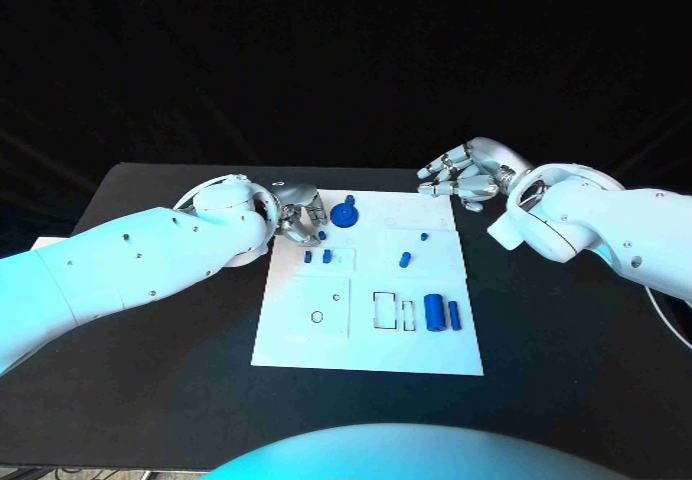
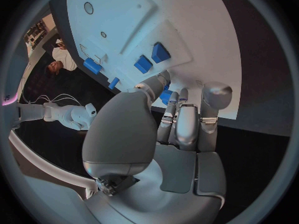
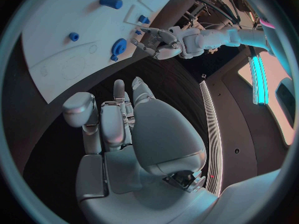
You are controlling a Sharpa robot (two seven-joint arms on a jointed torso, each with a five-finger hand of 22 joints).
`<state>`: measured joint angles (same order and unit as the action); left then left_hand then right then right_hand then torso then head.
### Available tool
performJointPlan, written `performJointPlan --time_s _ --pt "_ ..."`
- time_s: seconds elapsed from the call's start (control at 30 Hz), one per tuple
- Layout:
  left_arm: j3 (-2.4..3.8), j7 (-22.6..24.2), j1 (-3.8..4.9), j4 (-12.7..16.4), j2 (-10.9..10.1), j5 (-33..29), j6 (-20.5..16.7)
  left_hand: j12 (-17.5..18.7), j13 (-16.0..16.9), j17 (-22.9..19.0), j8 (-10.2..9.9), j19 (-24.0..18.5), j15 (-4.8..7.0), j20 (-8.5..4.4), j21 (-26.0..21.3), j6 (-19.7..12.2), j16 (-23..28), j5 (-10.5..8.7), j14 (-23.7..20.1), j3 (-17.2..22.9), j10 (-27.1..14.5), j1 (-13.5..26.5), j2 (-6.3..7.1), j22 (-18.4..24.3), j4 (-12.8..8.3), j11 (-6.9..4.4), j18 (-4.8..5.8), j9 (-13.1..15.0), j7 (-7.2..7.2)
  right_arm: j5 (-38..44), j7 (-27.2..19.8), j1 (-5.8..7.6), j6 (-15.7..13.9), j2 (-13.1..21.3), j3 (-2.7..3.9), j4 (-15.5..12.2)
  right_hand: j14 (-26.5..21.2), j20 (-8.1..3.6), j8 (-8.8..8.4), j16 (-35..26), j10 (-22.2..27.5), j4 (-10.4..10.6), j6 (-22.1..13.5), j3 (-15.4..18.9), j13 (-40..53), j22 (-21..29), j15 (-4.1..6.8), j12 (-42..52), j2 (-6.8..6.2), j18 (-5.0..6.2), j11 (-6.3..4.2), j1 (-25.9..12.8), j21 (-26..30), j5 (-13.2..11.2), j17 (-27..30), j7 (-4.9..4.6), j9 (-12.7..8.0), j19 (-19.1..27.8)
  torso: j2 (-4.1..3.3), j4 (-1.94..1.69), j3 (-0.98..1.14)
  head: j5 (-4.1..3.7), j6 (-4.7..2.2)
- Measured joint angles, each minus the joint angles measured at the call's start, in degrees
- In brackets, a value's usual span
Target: Assemble the parts on the task board
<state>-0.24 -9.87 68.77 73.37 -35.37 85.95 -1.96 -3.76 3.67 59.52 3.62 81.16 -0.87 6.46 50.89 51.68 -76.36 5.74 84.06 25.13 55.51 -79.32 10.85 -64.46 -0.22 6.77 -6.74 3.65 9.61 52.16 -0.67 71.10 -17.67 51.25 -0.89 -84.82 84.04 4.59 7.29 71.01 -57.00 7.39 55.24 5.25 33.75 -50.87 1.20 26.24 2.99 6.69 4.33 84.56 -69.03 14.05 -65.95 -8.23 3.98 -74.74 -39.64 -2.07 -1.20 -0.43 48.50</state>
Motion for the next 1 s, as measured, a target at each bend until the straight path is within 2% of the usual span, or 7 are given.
performJointPlan --time_s 0.13,0.2,0.33,0.5,0.67,0.83,1.0 --pt "0.06 0.4 0.0 0.4 -1.6 -0.9 -2.3 -1.1 0.1 -5.0 0.1 -1.6 -0.39 0.14 -6.2 0.3 2.8 0.0 -1.5 -1.1 -0.6 -1.0 -0.97 4.1 0.3 0.07 -0.9 0.2 0.25 9.5 1.5 -0.25 1.9 0.0 0.02 0.6 -0.1 0.22 0.0 -1.0 0.4 -1.3 1.3 -2.2 -7.8 0.2 -0.5 -7.6 -1.08 -0.01 0.07 2.8 0.0 -1.8 1.2 0.01 0.0 -0.2 0.1 0.08 -0.04 -0.14 -0.23" --pt "0.16 1.0 0.0 1.1 -3.0 -2.6 -3.7 -2.1 0.2 -12.2 0.7 -4.6 -0.42 0.19 -14.2 1.8 7.3 0.0 -4.7 -1.1 -0.4 -1.9 -1.29 9.2 0.3 0.07 -2.73 0.3 0.53 15.6 2.2 -0.57 3.1 0.0 0.03 0.4 -0.1 0.41 -0.01 -1.5 -0.9 -1.6 3.0 -2.9 -10.7 0.4 -0.5 -9.9 -1.6 0.0 -0.08 3.3 0.2 -2.9 1.6 0.12 0.0 0.0 0.16 0.14 -0.05 -0.15 -0.35" --pt "0.26 3.1 0.05 2.1 -6.0 -10.4 -6.1 -4.0 0.2 -23.8 0.7 -8.1 -0.49 0.31 -21.3 3.3 14.9 0.0 -10.4 -0.8 0.7 -2.5 -1.87 13.5 0.1 0.27 -3.1 0.3 1.04 25.6 3.5 -1.2 5.1 0.0 0.0 -0.2 -0.1 0.46 -1.19 -2.3 -2.8 -1.8 3.9 -4.8 -16.0 1.3 -0.5 -13.4 -2.33 -0.01 -0.04 4.1 0.9 -3.5 2.4 0.39 -0.1 0.1 0.32 0.23 -0.07 -0.52 -0.75" --pt "0.25 8.4 0.05 2.8 -8.4 -26.0 -9.3 -6.2 0.5 -28.1 2.4 -8.9 -0.32 0.13 -22.3 6.6 17.8 0.0 -12.6 1.4 3.3 -3.5 -3.72 14.1 0.5 0.26 -3.09 0.7 1.23 34.1 4.7 -1.88 6.3 -0.4 -0.01 -0.3 -0.1 0.54 -2.13 -3.4 -4.5 -1.7 4.6 -6.5 -20.2 1.3 -0.5 -15.4 -3.07 -0.01 -0.55 3.8 0.9 -4.1 3.7 0.86 -0.1 0.0 0.52 0.13 -0.11 -1.04 -1.12" --pt "0.16 18.4 0.04 5.1 -10.6 -48.8 -13.6 -7.8 0.5 -30.6 2.7 -10.0 -0.38 0.21 -23.5 7.5 19.4 0.0 -14.7 2.3 4.8 -2.1 -5.21 14.7 1.5 -0.29 -3.09 0.6 0.93 41.3 5.9 -3.21 6.9 -1.6 0.01 -0.1 -0.1 0.43 -2.89 -4.0 -4.5 -1.7 4.7 -7.9 -23.2 0.8 -0.5 -16.9 -3.57 -0.01 -0.63 3.6 0.9 -5.1 5.0 1.03 -0.1 -0.4 0.63 0.04 -0.21 -1.86 -1.63" --pt "-0.11 25.3 0.01 7.0 -12.1 -69.5 -14.9 -9.2 0.6 -30.8 2.7 -10.2 -0.58 0.41 -24.4 7.5 19.4 0.0 -14.9 0.9 5.6 1.4 -5.22 15.4 3.6 -0.42 -3.08 0.4 0.93 45.5 7.0 -4.19 7.5 -2.9 0.0 0.5 -0.1 0.43 -3.13 -4.5 -3.8 -1.9 4.7 -8.6 -25.2 1.2 -0.49 -18.0 -4.31 -0.01 -0.74 3.0 0.9 -5.7 5.6 1.03 -0.1 -0.4 0.63 0.04 -0.22 -2.59 -2.08" --pt "-0.25 29.1 -0.07 8.1 -13.1 -82.6 -15.2 -10.0 0.8 -30.9 2.7 -10.2 -0.58 0.41 -24.9 7.3 19.4 0.0 -14.9 0.3 5.9 2.0 -5.1 15.9 4.2 -0.66 -3.07 0.3 0.7 47.8 7.7 -4.89 8.2 -4.0 -0.02 1.1 -0.1 0.43 -3.34 -4.5 -3.3 -2.1 4.7 -9.1 -26.3 1.7 -0.49 -18.3 -4.75 -0.01 -0.37 3.0 1.1 -5.7 5.9 1.04 -0.1 -0.4 0.62 0.0 -0.21 -2.96 -2.31"
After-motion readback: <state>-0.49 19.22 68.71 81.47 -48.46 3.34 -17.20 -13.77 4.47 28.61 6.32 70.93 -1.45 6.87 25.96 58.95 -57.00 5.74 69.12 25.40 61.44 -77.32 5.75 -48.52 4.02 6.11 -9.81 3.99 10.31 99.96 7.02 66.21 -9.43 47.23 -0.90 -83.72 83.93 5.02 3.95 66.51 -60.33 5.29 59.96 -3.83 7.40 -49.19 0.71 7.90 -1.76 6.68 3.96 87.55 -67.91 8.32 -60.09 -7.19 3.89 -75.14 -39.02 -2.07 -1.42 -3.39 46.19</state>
